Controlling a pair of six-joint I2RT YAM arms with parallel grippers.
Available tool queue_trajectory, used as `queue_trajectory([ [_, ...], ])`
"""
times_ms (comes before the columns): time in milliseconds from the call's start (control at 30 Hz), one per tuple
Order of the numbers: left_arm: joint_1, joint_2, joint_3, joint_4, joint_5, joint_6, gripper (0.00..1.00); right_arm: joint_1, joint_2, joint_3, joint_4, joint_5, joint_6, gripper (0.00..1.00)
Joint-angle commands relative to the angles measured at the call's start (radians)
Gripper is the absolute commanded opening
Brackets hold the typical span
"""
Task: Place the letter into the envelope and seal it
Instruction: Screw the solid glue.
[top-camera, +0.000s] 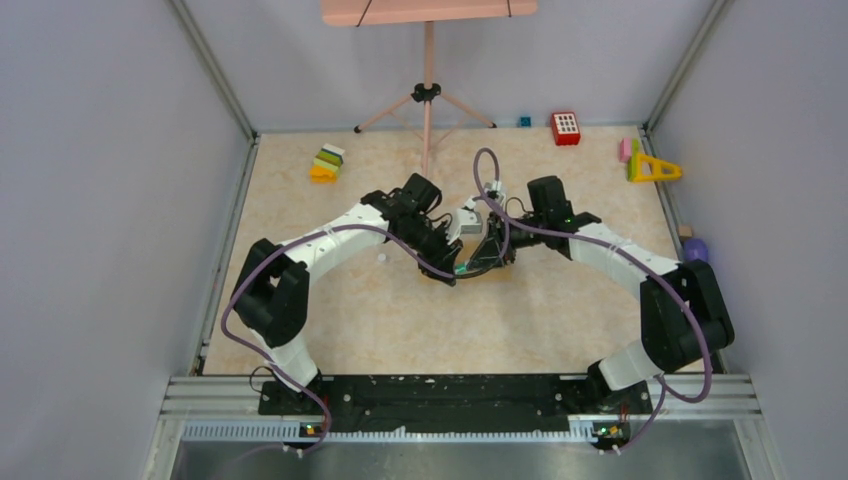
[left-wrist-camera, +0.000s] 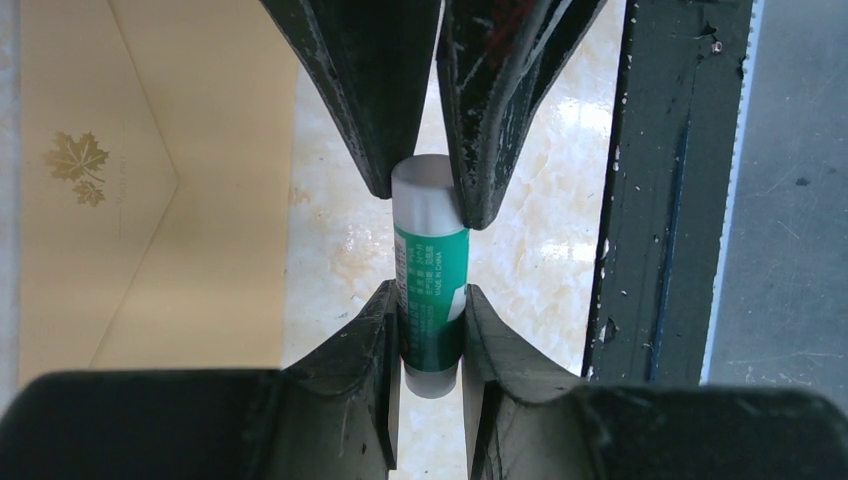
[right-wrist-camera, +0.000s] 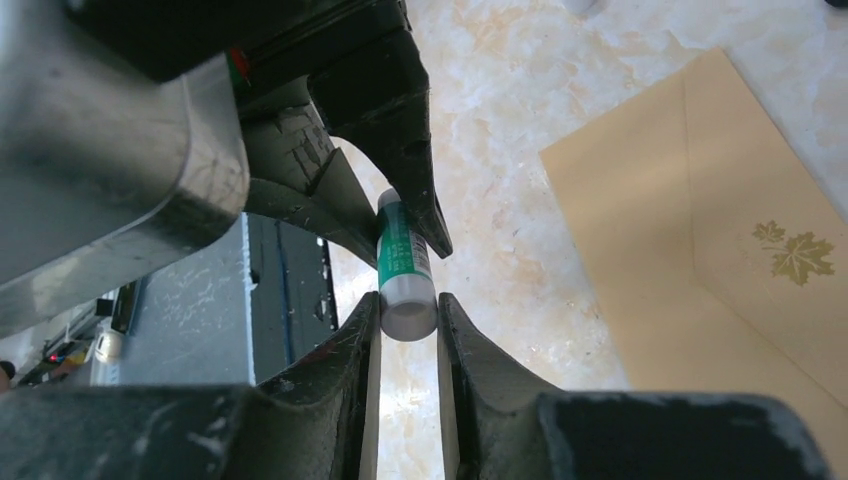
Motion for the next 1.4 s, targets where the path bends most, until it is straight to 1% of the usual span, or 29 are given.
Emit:
queue_trajectory([
  [0,0.004,-0.020,-0.002,0.008,0.066,0.014,0.00,0.019,-0.047,0.030,-0.004,-0.040,-0.091,0.16],
  [67,0.003,-0.013,0.011,-0.033,0.117,0.040,0.00,0.018,-0.068,0.040,-0.063,-0.078,-0.202,0.13],
  [133,0.004,-0.005,0.027,-0.076,0.173,0.069,0.00,0.020,-0.106,0.040,-0.138,-0.108,-0.370,0.12],
  [167,0.004,0.000,0.034,-0.099,0.200,0.085,0.00,0.019,-0.128,0.031,-0.163,-0.112,-0.489,0.12],
  [233,0.004,0.011,0.048,-0.145,0.253,0.119,0.00,0.020,-0.177,0.003,-0.195,-0.118,-0.620,0.12],
  [300,0.004,0.020,0.056,-0.179,0.294,0.151,0.00,0.025,-0.223,-0.039,-0.173,-0.114,-0.698,0.15],
  [367,0.004,0.029,0.063,-0.206,0.326,0.169,0.00,0.034,-0.261,-0.080,-0.121,-0.102,-0.727,0.19],
  [400,0.004,0.033,0.067,-0.217,0.337,0.179,0.00,0.043,-0.275,-0.095,-0.103,-0.089,-0.729,0.24],
  [433,0.004,0.035,0.070,-0.227,0.342,0.184,0.00,0.048,-0.286,-0.107,-0.091,-0.072,-0.731,0.32],
  [467,0.004,0.036,0.073,-0.228,0.343,0.185,0.00,0.052,-0.294,-0.114,-0.083,-0.057,-0.727,0.47],
  [500,0.004,0.034,0.073,-0.228,0.339,0.184,0.00,0.052,-0.300,-0.117,-0.078,-0.044,-0.717,0.56],
  [567,0.003,0.028,0.071,-0.209,0.318,0.163,0.00,0.052,-0.300,-0.110,-0.083,-0.020,-0.678,0.66],
  [633,0.004,0.012,0.060,-0.164,0.279,0.123,0.00,0.050,-0.299,-0.095,-0.095,0.004,-0.620,0.69],
  [733,0.005,-0.020,0.030,-0.078,0.186,0.057,0.00,0.028,-0.291,-0.082,-0.081,-0.023,-0.478,0.70],
  [833,0.005,-0.045,0.000,0.021,0.069,-0.006,0.00,-0.009,-0.267,-0.078,0.000,-0.075,-0.249,0.70],
  [900,0.008,-0.062,-0.022,0.074,0.004,-0.041,0.00,-0.039,-0.248,-0.083,0.086,-0.108,-0.091,0.69],
  [1000,0.010,-0.080,-0.040,0.126,-0.078,-0.079,0.00,-0.066,-0.214,-0.102,0.247,-0.107,0.168,0.67],
  [1100,0.010,-0.095,-0.049,0.158,-0.139,-0.101,0.00,-0.083,-0.171,-0.126,0.401,-0.086,0.371,0.64],
  [1133,0.011,-0.101,-0.054,0.172,-0.151,-0.109,0.00,-0.085,-0.156,-0.131,0.427,-0.076,0.423,0.63],
  [1267,0.010,-0.116,-0.071,0.208,-0.208,-0.130,0.00,-0.091,-0.092,-0.132,0.471,-0.048,0.492,0.60],
  [1367,0.009,-0.117,-0.073,0.226,-0.249,-0.144,0.00,-0.093,-0.039,-0.126,0.522,-0.042,0.569,0.56],
])
